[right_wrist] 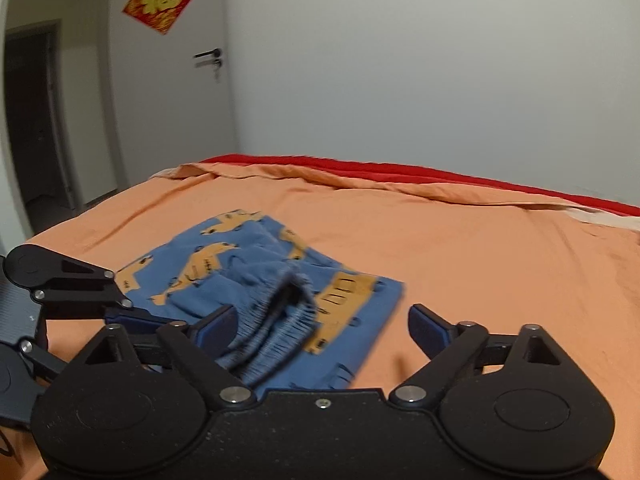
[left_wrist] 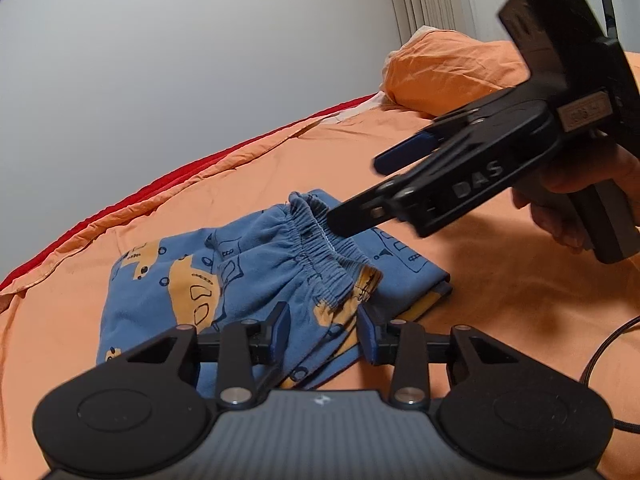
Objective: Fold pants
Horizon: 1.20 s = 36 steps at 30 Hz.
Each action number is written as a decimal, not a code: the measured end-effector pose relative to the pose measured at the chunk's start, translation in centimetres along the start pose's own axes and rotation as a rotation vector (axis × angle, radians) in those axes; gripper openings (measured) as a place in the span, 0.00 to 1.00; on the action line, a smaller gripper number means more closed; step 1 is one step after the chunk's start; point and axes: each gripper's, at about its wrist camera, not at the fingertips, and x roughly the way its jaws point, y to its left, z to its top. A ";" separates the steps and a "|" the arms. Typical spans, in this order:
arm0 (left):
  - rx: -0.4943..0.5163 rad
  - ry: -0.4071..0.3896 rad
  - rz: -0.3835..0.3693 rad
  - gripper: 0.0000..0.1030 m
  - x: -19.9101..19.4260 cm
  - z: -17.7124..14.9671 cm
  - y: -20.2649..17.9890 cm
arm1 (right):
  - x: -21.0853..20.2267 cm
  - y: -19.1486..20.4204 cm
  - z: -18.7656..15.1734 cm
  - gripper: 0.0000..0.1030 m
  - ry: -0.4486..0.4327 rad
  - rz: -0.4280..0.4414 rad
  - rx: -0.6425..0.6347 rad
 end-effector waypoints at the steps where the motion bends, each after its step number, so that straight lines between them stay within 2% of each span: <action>1: 0.002 0.000 0.003 0.39 0.0 0.0 -0.1 | 0.5 0.0 0.2 0.79 0.010 0.027 0.012; 3: 0.005 0.000 0.010 0.39 0.0 0.0 -0.2 | 1.6 -0.2 0.5 0.68 0.029 0.082 0.062; 5: 0.000 0.001 0.013 0.38 0.0 -0.1 -0.2 | 2.5 -0.7 0.6 0.47 0.046 0.113 0.123; 11: -0.008 -0.001 0.017 0.31 -0.1 0.0 -0.3 | 3.4 -1.9 0.1 0.21 0.064 0.116 0.241; 14: -0.015 -0.003 0.015 0.31 -0.1 0.0 -0.3 | 3.1 -2.2 -0.1 0.19 0.060 0.118 0.274; 36: -0.032 0.000 0.011 0.25 -0.2 0.0 -0.2 | 3.2 -2.2 -0.2 0.18 0.059 0.108 0.283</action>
